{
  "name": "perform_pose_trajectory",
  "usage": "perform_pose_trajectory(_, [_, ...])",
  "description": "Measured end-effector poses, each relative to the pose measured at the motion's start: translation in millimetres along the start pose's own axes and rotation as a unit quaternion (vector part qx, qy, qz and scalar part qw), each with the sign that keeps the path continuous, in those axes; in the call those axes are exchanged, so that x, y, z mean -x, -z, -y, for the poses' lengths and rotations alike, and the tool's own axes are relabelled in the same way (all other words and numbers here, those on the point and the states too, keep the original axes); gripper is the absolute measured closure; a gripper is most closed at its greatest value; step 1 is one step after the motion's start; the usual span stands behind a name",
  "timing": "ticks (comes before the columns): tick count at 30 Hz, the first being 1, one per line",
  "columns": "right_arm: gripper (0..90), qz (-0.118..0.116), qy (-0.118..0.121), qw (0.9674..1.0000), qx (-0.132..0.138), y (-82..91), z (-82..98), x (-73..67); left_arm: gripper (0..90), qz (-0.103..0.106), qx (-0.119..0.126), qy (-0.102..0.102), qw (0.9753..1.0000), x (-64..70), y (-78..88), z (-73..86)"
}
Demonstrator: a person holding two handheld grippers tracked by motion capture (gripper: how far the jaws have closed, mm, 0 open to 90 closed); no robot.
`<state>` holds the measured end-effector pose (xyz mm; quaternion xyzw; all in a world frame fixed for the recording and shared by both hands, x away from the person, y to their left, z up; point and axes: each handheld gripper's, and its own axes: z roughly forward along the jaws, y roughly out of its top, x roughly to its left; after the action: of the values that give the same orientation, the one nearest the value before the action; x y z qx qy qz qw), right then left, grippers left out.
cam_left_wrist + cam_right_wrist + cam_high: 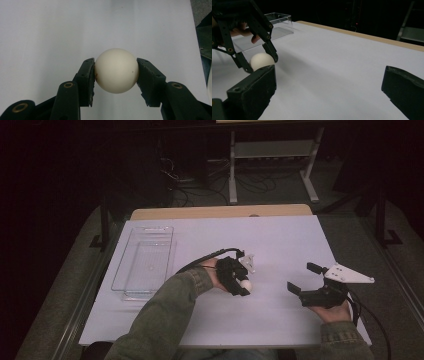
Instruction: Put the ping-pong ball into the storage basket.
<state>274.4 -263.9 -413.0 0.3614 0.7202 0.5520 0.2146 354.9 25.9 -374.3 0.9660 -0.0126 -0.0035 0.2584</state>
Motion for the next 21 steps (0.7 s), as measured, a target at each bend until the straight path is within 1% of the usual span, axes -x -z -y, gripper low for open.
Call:
perform_pose_trajectory(4, [0.0,0.001,0.000,1.0000,-0.001,-0.1,0.1,0.0,51.1,-0.005,0.000,-0.002,1.0000,0.6,5.6,1.8])
perform_pose_trajectory(8, [0.0,0.001,0.000,1.0000,-0.001,0.1,0.1,-0.1,51.1,-0.009,-0.007,-0.004,0.9999,0.7,11.1,5.0])
perform_pose_trajectory(13, [0.0,0.001,0.001,1.0000,-0.001,0.2,0.1,0.0,51.1,-0.014,-0.006,-0.001,0.9999,0.1,18.2,8.4])
perform_pose_trajectory(21, [0.0,0.002,0.000,1.0000,-0.002,-0.1,0.1,0.0,51.1,-0.021,-0.015,-0.004,0.9997,-0.7,28.4,9.8])
